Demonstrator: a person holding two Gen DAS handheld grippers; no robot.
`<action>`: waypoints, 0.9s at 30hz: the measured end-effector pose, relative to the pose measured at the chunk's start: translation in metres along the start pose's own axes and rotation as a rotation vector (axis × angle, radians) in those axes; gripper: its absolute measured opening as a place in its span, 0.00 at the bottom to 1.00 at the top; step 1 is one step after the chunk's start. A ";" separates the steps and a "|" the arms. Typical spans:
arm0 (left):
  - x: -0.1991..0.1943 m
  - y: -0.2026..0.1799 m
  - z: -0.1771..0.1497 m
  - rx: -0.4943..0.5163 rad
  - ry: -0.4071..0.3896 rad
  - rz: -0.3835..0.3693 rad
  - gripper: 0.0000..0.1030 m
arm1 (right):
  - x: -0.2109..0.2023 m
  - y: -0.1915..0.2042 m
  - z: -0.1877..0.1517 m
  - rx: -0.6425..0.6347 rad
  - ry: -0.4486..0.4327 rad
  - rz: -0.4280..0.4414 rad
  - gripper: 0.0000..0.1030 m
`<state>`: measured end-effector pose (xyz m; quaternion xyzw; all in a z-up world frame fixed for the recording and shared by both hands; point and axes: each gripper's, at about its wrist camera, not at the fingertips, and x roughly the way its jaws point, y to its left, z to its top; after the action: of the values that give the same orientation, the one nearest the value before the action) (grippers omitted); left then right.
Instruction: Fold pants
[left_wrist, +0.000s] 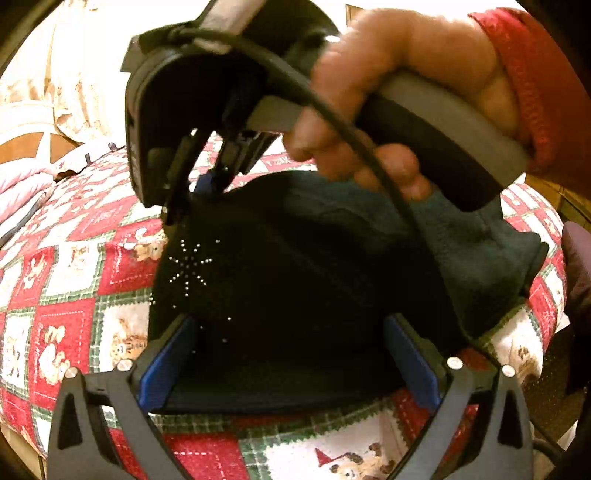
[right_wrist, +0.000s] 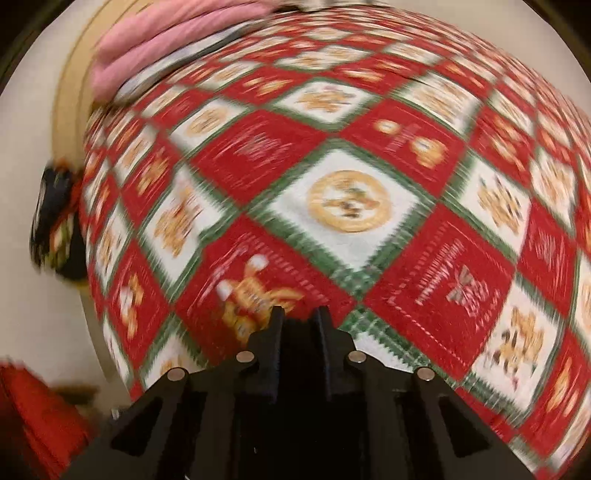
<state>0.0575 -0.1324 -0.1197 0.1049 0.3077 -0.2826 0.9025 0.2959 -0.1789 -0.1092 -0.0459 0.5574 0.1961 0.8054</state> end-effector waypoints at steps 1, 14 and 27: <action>0.000 -0.001 0.000 0.003 0.000 0.005 1.00 | 0.002 -0.008 0.002 0.065 -0.019 -0.002 0.12; -0.007 -0.011 -0.003 0.000 -0.008 -0.005 1.00 | -0.100 -0.062 -0.050 0.232 -0.330 0.065 0.02; -0.031 0.030 0.026 -0.026 -0.075 -0.006 1.00 | -0.189 -0.163 -0.312 0.828 -0.703 0.043 0.84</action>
<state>0.0672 -0.1035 -0.0800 0.0817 0.2775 -0.2852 0.9138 0.0243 -0.4694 -0.0768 0.3552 0.2860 -0.0198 0.8897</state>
